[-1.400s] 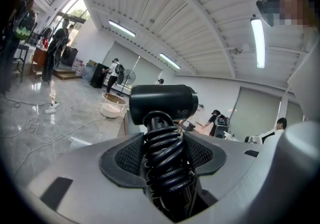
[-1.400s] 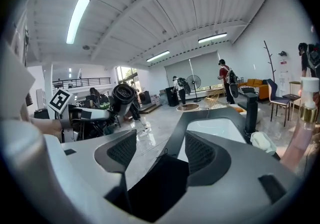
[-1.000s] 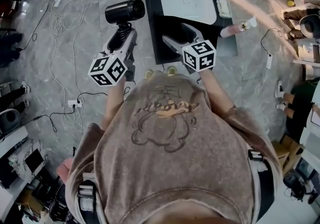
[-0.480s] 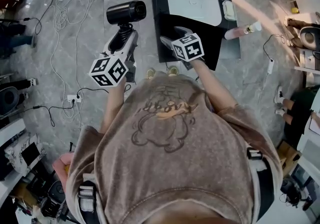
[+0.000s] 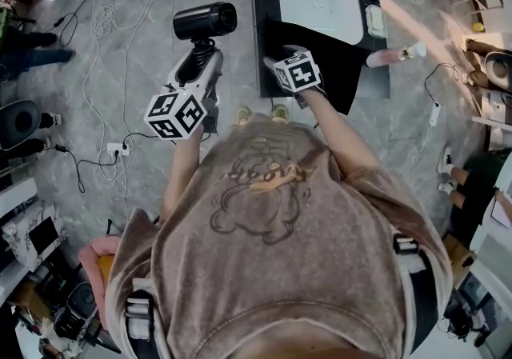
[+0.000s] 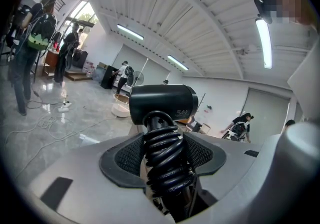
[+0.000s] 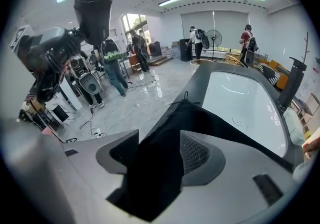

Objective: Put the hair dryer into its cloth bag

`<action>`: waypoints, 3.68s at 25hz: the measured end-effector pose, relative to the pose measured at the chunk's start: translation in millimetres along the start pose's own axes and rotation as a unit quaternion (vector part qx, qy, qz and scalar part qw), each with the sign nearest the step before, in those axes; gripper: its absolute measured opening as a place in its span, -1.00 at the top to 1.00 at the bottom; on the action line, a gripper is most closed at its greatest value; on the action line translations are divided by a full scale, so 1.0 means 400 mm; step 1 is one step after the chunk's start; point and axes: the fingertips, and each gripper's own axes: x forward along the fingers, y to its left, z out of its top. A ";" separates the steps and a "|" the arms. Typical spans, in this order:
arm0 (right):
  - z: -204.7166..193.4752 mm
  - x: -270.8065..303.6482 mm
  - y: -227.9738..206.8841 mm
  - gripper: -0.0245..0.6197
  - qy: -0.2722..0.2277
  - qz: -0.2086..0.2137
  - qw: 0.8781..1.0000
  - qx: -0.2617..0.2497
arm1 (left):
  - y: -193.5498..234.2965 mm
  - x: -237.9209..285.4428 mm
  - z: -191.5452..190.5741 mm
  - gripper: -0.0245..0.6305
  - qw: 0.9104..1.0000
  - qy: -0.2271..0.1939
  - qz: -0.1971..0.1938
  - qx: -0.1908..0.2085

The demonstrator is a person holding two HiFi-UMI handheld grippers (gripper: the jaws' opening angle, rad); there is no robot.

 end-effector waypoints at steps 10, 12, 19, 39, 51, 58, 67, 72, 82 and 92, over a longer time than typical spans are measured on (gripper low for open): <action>-0.008 0.017 0.010 0.46 0.020 -0.010 1.000 0.011 | 0.027 -0.028 0.008 0.15 1.000 -0.004 0.003 -0.005; -0.009 0.014 0.007 0.57 0.020 -0.012 1.000 0.012 | 0.028 -0.028 0.007 0.15 1.000 -0.003 0.003 -0.006; -0.012 -0.003 -0.026 0.82 0.013 -0.016 1.000 0.018 | 0.011 -0.004 0.000 0.15 1.000 -0.001 0.000 -0.008; 0.072 -0.182 -0.034 0.88 -0.073 -0.002 0.997 0.040 | 0.000 0.044 -0.044 0.15 0.998 0.044 -0.037 0.010; 0.112 -0.281 -0.058 0.88 -0.118 -0.007 0.991 0.055 | 0.000 0.038 -0.108 0.15 0.994 0.089 -0.057 0.022; 0.117 -0.281 -0.052 0.88 -0.120 0.000 0.991 0.054 | 0.011 0.031 -0.155 0.15 0.987 0.133 -0.075 0.056; 0.113 -0.270 -0.033 0.88 -0.116 0.009 0.992 0.049 | 0.017 0.054 -0.229 0.15 0.972 0.188 -0.108 0.088; 0.115 -0.263 -0.022 0.88 -0.114 0.013 0.992 0.047 | 0.002 0.076 -0.277 0.15 0.964 0.213 -0.127 0.094; 0.108 -0.245 0.001 0.88 -0.111 0.027 0.993 0.036 | -0.028 0.109 -0.359 0.15 0.941 0.266 -0.170 0.121; 0.099 -0.247 0.032 0.88 -0.107 0.046 0.993 0.024 | -0.046 0.131 -0.400 0.15 0.908 0.320 -0.216 0.163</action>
